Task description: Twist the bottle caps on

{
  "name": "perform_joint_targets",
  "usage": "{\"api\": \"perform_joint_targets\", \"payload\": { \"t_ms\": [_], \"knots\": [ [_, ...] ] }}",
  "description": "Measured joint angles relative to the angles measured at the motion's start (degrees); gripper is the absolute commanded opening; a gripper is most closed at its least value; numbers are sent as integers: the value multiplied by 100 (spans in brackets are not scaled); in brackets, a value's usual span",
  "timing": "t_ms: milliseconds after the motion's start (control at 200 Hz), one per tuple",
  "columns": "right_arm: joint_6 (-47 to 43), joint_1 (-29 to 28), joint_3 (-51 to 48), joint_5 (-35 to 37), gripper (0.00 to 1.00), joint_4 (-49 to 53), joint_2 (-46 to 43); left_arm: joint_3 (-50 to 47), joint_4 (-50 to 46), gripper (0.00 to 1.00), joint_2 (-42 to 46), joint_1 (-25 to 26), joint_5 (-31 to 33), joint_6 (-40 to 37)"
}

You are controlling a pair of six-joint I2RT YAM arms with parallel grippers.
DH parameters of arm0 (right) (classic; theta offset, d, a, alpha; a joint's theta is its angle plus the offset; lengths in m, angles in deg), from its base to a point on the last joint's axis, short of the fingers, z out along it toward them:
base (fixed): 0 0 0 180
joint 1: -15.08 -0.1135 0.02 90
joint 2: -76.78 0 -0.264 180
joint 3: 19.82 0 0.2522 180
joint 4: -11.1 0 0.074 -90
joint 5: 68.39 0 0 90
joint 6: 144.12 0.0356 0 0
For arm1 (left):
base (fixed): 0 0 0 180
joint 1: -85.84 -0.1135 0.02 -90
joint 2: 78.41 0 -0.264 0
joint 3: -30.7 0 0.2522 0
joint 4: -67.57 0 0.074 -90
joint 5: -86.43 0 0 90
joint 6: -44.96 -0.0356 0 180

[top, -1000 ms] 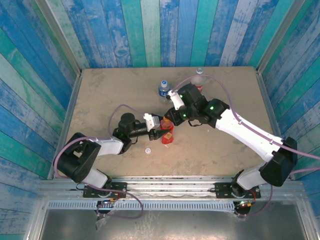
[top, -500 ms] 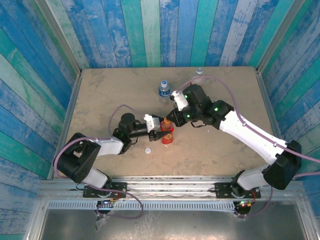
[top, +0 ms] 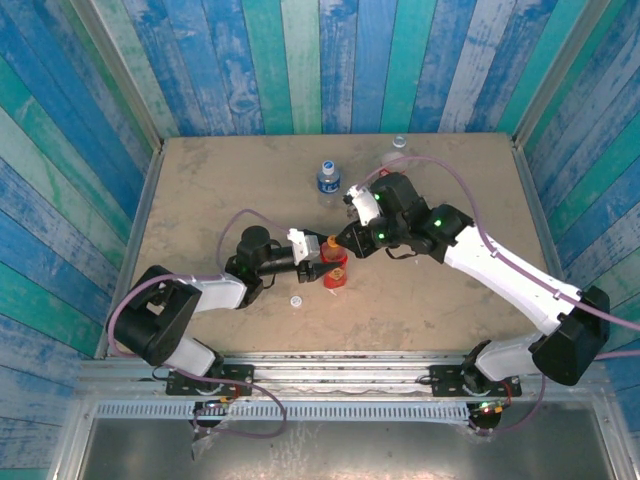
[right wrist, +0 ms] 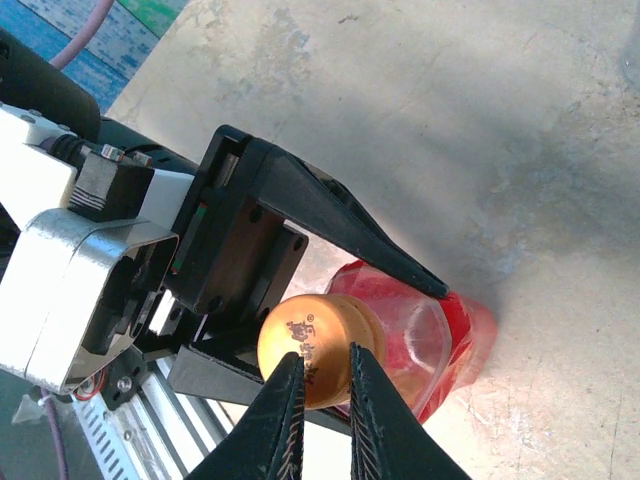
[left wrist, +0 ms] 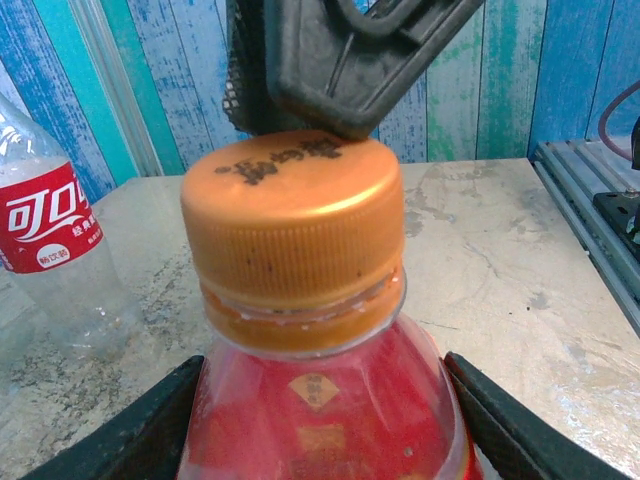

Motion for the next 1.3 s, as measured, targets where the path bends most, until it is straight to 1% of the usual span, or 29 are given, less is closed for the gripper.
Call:
{"api": "perform_joint_targets", "payload": {
  "t_ms": [115, 220, 355, 426, 471, 556, 666, 736, 806, 941, 1081, 1302],
  "knots": [
    [15, -2, -42, -127, 24, 28, -66, 0, 0, 60, 0, -2, 11, 2],
    [11, -57, -68, -334, 30, 116, -127, 0, -2, 60, 0, 0, 90, 9],
    [-105, -87, -105, -393, 42, 166, -247, 0, -2, 61, 0, 0, 107, 9],
    [-293, -87, -105, -372, 51, 188, -339, 0, -9, 60, 0, 0, 98, 2],
    [-520, -85, -105, -348, 56, 232, -411, 4, -26, 60, 4, 0, 70, -4],
    [-1178, -83, -105, -302, 61, 367, -544, 50, -138, 60, 22, 2, -39, -72],
    [-2575, -83, -105, -348, 66, 671, -752, 192, -505, 61, 66, 87, -181, -286],
    [-3440, -83, -105, -404, 65, 852, -885, 284, -750, 60, 98, 179, -284, -450],
    [-4282, -83, -59, -483, 62, 1045, -966, 345, -918, 60, 111, 236, -409, -575],
    [-5401, -76, 452, -540, 54, 1582, -702, 455, -1180, 60, 111, 254, -623, -732],
    [-6008, -55, 946, -540, 51, 1961, -254, 511, -1325, 60, 111, 254, -778, -844],
    [-6378, -46, 1281, -518, 49, 2354, 284, 544, -1423, 60, 111, 262, -870, -890]
  ]
}}
